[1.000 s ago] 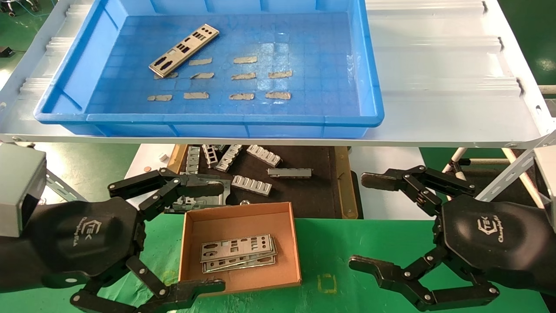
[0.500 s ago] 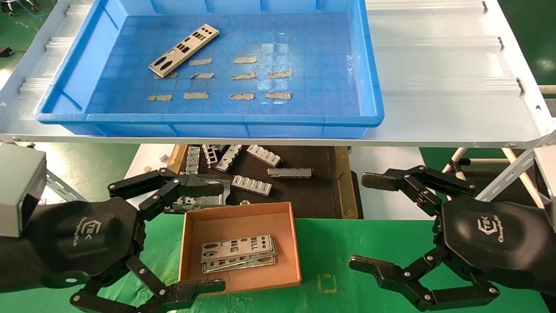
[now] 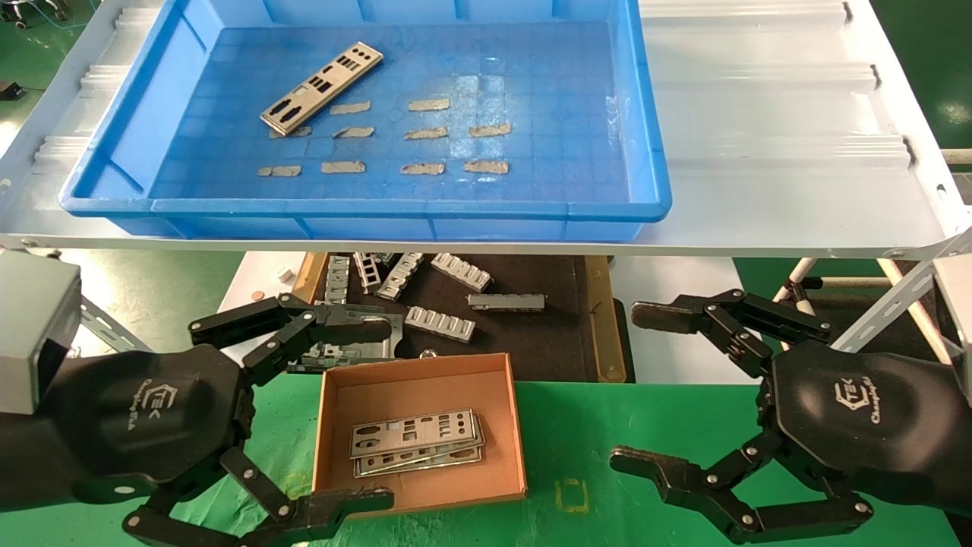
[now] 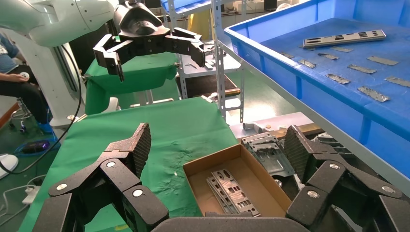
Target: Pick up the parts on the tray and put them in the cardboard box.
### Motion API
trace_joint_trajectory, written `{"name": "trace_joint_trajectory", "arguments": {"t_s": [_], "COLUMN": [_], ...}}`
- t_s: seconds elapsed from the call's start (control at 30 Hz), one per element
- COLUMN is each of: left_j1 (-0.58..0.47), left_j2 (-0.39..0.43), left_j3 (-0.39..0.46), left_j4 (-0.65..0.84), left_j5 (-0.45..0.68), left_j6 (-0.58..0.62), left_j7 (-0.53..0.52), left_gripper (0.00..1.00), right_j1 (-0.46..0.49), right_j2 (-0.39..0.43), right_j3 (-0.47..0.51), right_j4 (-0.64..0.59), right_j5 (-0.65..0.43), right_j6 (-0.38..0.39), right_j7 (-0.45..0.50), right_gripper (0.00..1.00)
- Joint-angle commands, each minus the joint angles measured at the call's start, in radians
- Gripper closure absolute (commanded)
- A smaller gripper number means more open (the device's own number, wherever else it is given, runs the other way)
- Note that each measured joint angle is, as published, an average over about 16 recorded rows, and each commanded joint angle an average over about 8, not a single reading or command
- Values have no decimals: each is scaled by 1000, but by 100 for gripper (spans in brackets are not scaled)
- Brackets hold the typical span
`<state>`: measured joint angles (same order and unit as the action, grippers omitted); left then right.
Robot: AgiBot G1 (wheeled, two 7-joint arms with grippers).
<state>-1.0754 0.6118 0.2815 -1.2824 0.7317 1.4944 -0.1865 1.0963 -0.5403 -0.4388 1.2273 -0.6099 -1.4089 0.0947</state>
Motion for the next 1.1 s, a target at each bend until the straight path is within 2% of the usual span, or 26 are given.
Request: {"name": "trace_joint_trajectory", "arguments": {"t_s": [0.03, 1.1], "left_j1": [0, 0], "left_j2": [0, 0], "left_j3": [0, 0], "left_j4": [0, 0], "left_j5": [0, 0], "left_j6": [0, 0], "left_j7": [0, 0], "left_gripper": [0, 0], "right_j1": [0, 0], "right_j2": [0, 0], "right_j3": [0, 0], "right_j4": [0, 0], "right_j5": [0, 0], "right_j6": [0, 0], "right_j7": [0, 0], "right_gripper": [0, 0]}}
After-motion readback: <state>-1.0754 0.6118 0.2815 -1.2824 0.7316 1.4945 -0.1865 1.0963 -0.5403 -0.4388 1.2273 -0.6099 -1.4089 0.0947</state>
